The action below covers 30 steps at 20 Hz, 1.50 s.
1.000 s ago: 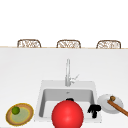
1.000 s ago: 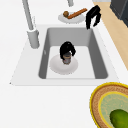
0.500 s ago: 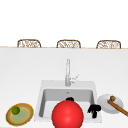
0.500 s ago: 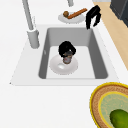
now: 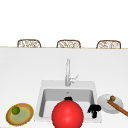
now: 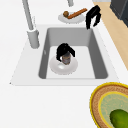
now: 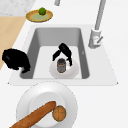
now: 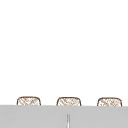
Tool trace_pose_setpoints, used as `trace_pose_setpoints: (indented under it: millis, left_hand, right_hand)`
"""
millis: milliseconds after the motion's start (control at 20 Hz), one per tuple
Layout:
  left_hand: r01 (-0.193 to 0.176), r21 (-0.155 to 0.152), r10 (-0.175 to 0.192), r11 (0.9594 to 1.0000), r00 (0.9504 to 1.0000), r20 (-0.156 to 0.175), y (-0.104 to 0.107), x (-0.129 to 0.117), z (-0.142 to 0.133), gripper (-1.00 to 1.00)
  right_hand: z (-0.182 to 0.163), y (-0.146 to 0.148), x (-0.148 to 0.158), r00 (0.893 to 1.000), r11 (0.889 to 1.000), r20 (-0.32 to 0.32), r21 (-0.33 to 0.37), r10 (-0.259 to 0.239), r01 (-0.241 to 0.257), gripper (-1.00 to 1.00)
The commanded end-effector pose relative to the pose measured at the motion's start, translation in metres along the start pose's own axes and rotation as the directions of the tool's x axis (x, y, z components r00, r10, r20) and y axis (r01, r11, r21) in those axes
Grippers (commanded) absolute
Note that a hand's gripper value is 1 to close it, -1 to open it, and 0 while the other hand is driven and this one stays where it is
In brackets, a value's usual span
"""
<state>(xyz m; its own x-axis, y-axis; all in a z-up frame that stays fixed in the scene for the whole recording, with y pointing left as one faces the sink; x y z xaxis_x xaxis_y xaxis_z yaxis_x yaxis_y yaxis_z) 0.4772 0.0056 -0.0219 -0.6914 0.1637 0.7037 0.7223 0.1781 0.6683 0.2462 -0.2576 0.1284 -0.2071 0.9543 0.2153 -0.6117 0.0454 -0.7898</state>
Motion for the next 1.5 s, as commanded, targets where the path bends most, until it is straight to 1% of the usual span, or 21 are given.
trace_pose_setpoints:
  millis: [0, 100, 150, 200, 300, 350, 450, 550, 650, 750, 800, 850, 900, 950, 1000, 1050, 1150, 1200, 1350, 1400, 1450]
  left_hand:
    - [-0.035, 0.011, 0.035, 0.9993, 0.9994, -0.001, -0.004, -0.005, 0.001, -1.0]
    - [-0.023, 0.016, 0.023, 0.9996, 0.9996, 0.017, -0.008, -0.015, 0.004, -1.0]
    - [-0.013, 0.007, 0.012, 0.9999, 0.9998, 0.015, -0.005, -0.022, 0.004, -1.0]
    - [-0.014, 0.006, 0.014, 0.9999, 0.9999, 0.008, -0.004, -0.03, 0.004, -1.0]
    - [-0.02, 0.011, 0.02, 0.9997, 0.9997, 0.017, -0.006, -0.041, 0.005, -1.0]
    - [-0.027, 0.018, 0.026, 0.9995, 0.9993, 0.025, -0.006, -0.047, 0.008, -1.0]
    - [-0.074, 0.017, 0.073, 0.9971, 0.9969, 0.03, -0.001, -0.051, 0.008, -1.0]
    - [-0.094, 0.012, 0.094, 0.9955, 0.9949, 0.036, 0.001, -0.051, 0.008, -1.0]
    - [-0.141, 0.021, 0.14, 0.9898, 0.9891, 0.046, 0.001, -0.062, 0.007, -1.0]
    - [-0.167, 0.026, 0.166, 0.9857, 0.9856, 0.034, 0.002, -0.071, 0.002, -1.0]
    - [-0.179, 0.021, 0.179, 0.9836, 0.9835, 0.028, -0.002, -0.07, -0.003, -1.0]
    - [-0.2, 0.024, 0.2, 0.9794, 0.9795, 0.027, -0.006, -0.068, -0.01, -1.0]
    - [-0.232, 0.016, 0.232, 0.9726, 0.9726, 0.022, -0.003, -0.062, -0.012, -1.0]
    - [-0.268, 0.009, 0.268, 0.9634, 0.963, 0.032, -0.001, -0.055, -0.007, -1.0]
    - [-0.279, 0.005, 0.279, 0.9602, 0.9598, 0.033, 0.001, -0.051, -0.006, -1.0]
    - [-0.276, -0.001, 0.275, 0.9613, 0.9606, 0.037, 0.002, -0.047, -0.004, -1.0]
    - [-0.241, -0.018, 0.241, 0.9704, 0.9702, 0.022, 0.003, -0.034, -0.012, -1.0]
    - [-0.233, -0.017, 0.233, 0.9724, 0.9723, 0.021, 0.001, -0.029, -0.014, -1.0]
    - [-0.241, -0.001, 0.241, 0.9705, 0.9705, 0.008, -0.001, -0.026, -0.019, -1.0]
    - [-0.253, 0.005, 0.253, 0.9676, 0.9676, 0.002, -0.004, -0.028, -0.022, -1.0]
    - [-0.254, 0.007, 0.254, 0.9671, 0.9671, -0.005, -0.006, -0.024, -0.026, -1.0]
  right_hand:
    - [0.0, 0.0, 0.0, 1.0, 1.0, 0.0, 0.0, 0.0, 0.0, 0.0]
    - [0.0, 0.0, 0.0, 1.0, 1.0, 0.0, 0.0, 0.0, 0.0, 0.0]
    - [0.0, 0.0, 0.0, 1.0, 1.0, 0.0, 0.0, 0.0, 0.0, 0.0]
    - [0.0, 0.0, 0.0, 1.0, 1.0, 0.0, 0.0, 0.0, 0.0, 0.0]
    - [0.0, 0.0, 0.0, 1.0, 1.0, 0.0, 0.0, 0.0, 0.0, 0.0]
    - [0.0, 0.0, 0.0, 1.0, 1.0, 0.0, 0.0, 0.0, 0.0, 0.0]
    - [0.0, 0.0, 0.0, 1.0, 1.0, 0.0, 0.0, 0.0, 0.0, 0.0]
    - [0.0, 0.0, 0.0, 1.0, 1.0, 0.0, 0.0, 0.0, 0.0, 0.0]
    - [0.0, 0.0, 0.0, 1.0, 1.0, 0.0, 0.0, 0.0, 0.0, 0.0]
    - [0.0, 0.0, 0.0, 1.0, 1.0, 0.0, 0.0, 0.0, 0.0, 0.0]
    - [0.0, 0.0, 0.0, 1.0, 1.0, 0.0, 0.0, 0.0, 0.0, 0.0]
    - [0.0, 0.0, 0.0, 1.0, 1.0, 0.0, 0.0, 0.0, 0.0, 0.0]
    - [0.0, 0.0, 0.0, 1.0, 1.0, 0.0, 0.0, 0.0, 0.0, 0.0]
    - [0.0, 0.0, 0.0, 1.0, 1.0, 0.0, 0.0, 0.0, 0.0, 0.0]
    - [0.0, 0.0, 0.0, 1.0, 1.0, 0.0, 0.0, 0.0, 0.0, 0.0]
    - [0.0, 0.0, 0.0, 1.0, 1.0, 0.0, 0.0, 0.0, 0.0, 0.0]
    - [0.0, 0.0, 0.0, 1.0, 1.0, 0.0, 0.0, 0.0, 0.0, 0.0]
    - [0.0, 0.0, 0.0, 1.0, 1.0, 0.0, 0.0, 0.0, 0.0, 0.0]
    - [0.0, 0.0, 0.0, 1.0, 1.0, 0.0, 0.0, 0.0, 0.0, 0.0]
    - [0.0, 0.0, 0.0, 1.0, 1.0, 0.0, 0.0, 0.0, 0.0, 0.0]
    - [0.0, 0.0, 0.0, 1.0, 1.0, 0.0, 0.0, 0.0, 0.0, 0.0]
